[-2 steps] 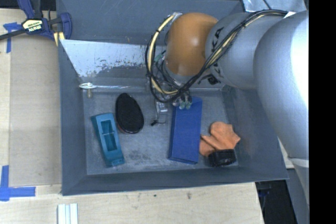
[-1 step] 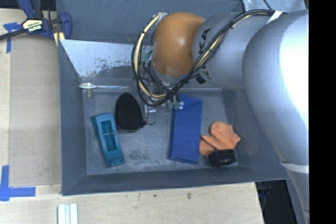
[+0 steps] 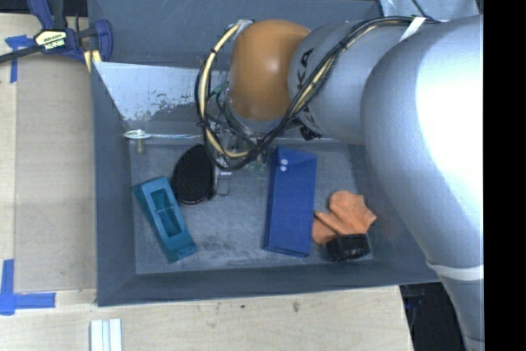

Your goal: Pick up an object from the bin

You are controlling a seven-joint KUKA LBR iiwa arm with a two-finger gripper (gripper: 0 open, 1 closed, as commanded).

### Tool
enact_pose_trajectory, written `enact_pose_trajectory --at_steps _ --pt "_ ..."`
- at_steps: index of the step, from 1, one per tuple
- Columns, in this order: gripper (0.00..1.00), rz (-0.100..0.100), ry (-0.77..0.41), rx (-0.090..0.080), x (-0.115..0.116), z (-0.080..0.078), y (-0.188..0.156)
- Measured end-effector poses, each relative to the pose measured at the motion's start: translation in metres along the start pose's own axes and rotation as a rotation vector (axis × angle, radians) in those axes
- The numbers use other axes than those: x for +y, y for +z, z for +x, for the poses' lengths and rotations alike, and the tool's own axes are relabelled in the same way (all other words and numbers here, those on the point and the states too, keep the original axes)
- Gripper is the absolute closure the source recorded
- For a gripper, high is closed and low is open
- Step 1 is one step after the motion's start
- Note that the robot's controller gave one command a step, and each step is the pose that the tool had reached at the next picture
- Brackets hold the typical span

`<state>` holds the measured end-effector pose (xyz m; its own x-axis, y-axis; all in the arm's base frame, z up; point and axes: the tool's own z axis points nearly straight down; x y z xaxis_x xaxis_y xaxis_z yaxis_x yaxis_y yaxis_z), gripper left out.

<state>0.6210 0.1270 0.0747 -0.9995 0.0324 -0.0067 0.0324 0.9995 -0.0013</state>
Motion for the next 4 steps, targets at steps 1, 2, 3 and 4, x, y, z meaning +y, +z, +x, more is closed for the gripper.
enact_pose_trajectory --at_steps 1,2,3,4 --pt "0.00 0.000 -0.036 0.001 0.004 0.001 0.000" --pt "0.00 -0.003 -0.196 0.004 0.011 0.017 0.002" --pt "1.00 -0.003 -0.098 0.003 0.050 -0.005 0.004" --pt "1.00 -0.003 -0.098 0.003 0.050 -0.005 0.004"
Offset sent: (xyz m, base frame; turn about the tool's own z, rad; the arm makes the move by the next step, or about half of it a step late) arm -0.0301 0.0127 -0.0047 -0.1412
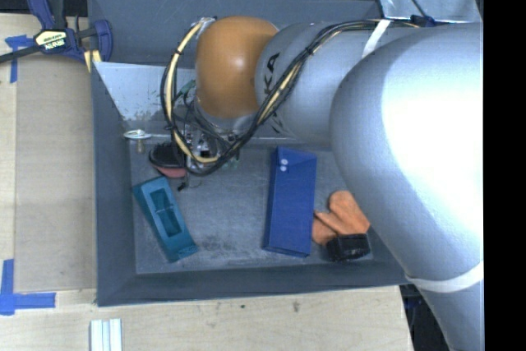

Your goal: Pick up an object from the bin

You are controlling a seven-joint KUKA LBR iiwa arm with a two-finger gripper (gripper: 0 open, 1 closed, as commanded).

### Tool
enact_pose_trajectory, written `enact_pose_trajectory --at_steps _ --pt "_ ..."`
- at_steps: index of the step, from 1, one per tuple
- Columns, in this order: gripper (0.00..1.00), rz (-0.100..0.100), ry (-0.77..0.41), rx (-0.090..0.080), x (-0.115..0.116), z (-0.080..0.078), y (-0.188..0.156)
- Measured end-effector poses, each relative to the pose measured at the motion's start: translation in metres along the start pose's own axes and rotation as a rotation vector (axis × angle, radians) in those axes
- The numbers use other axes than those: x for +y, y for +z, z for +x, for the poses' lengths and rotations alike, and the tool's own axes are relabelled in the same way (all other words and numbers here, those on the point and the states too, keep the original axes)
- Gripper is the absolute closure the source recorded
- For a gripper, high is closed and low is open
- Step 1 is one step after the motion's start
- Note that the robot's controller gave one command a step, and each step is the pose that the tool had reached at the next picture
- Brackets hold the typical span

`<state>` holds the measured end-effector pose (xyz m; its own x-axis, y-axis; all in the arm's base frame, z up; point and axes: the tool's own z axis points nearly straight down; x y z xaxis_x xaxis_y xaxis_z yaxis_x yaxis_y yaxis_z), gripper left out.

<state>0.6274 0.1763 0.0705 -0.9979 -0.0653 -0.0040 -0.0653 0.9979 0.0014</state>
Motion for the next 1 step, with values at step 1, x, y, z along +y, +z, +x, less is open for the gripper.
enact_pose_trajectory --at_steps 1 --pt "1.00 0.005 0.002 -0.023 0.0028 0.0295 -0.0029"
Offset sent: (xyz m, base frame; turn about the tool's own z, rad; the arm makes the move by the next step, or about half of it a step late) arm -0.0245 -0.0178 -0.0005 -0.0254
